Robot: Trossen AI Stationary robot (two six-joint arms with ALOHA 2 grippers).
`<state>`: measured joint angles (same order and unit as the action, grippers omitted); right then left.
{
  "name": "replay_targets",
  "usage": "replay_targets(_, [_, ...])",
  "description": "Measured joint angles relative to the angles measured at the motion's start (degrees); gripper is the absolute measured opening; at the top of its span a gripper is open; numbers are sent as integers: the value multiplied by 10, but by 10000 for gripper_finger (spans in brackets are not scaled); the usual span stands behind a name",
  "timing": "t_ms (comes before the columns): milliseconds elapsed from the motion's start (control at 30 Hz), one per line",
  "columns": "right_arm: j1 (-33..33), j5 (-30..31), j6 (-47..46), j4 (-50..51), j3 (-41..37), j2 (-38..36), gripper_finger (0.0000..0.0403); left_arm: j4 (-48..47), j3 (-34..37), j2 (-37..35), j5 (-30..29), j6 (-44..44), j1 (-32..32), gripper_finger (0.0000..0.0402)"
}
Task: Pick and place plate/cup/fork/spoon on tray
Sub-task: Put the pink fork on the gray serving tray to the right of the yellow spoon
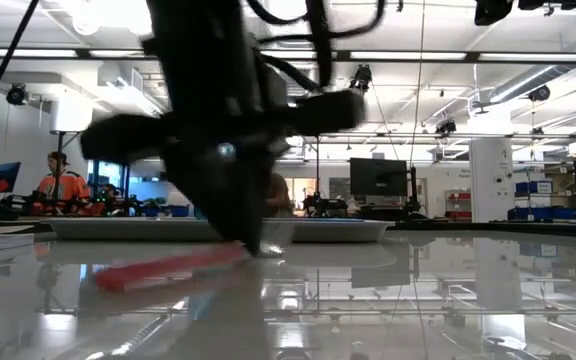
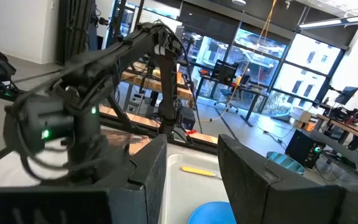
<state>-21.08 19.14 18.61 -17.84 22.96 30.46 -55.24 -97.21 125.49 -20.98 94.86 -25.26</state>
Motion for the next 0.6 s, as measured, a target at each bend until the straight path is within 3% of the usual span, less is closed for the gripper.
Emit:
replay_targets(367, [0,0,-2,0,0,0,132,-122,30,-148,-75,-44,26,11])
replay_targets(600, [0,0,-2,1,0,0,132,-126,154,-285,-112,-94,91,8])
